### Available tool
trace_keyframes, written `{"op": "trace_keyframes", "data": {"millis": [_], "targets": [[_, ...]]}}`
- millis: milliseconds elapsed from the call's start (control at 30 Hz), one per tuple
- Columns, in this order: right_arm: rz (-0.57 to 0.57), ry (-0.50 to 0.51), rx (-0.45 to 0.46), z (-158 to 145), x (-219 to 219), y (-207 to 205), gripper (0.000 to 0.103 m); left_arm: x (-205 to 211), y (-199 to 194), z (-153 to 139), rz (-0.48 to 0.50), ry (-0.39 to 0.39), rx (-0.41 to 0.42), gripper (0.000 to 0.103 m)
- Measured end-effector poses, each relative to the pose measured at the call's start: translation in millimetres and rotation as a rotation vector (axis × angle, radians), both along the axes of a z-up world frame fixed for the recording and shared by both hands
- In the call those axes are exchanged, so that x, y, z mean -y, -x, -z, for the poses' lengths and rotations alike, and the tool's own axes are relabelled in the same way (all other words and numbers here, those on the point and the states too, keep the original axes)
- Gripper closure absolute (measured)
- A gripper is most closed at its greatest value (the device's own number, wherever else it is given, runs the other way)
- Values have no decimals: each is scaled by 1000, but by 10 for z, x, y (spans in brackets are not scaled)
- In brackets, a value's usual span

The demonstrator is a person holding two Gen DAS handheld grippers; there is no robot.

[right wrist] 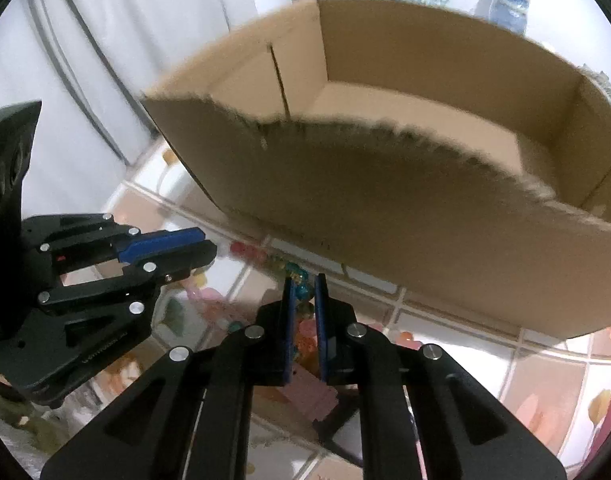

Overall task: Organize jewelry
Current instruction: 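Grasp the multicolour beaded bracelet with the right gripper, then carry the beaded bracelet into the cardboard box and open the right gripper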

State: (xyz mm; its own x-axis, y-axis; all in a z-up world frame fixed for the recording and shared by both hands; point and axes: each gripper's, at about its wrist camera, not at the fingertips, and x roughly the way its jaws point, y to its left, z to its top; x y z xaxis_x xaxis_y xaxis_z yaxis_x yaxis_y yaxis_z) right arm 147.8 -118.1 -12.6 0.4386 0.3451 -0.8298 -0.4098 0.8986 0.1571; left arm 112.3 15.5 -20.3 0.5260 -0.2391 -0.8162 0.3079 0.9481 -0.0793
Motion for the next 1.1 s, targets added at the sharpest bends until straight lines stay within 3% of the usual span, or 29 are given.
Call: {"op": "trace_keyframes", "data": {"millis": [233, 400, 600, 700, 800, 867, 1100], "targets": [[-2, -62, 76, -448, 82, 194, 93, -45, 201, -554, 26, 83, 92, 94], [-30, -129, 160, -911, 69, 308, 93, -54, 271, -1176, 80, 185, 183, 94], [-55, -189, 211, -1437, 194, 21, 93, 37, 21, -1760, 137, 224, 282, 94], [-43, -202, 157, -1471, 227, -376, 93, 114, -404, -1837, 132, 203, 273, 94], [-21, -214, 47, -1353, 253, -866, 93, 179, -767, -1737, 108, 142, 237, 94], [-5, -215, -26, -1239, 261, -1167, 93, 208, -1094, -1584, 89, 119, 169, 94], [48, -223, -328, -455, 191, -2075, 93, 314, -1763, -1014, 57, -20, 20, 94]]}}
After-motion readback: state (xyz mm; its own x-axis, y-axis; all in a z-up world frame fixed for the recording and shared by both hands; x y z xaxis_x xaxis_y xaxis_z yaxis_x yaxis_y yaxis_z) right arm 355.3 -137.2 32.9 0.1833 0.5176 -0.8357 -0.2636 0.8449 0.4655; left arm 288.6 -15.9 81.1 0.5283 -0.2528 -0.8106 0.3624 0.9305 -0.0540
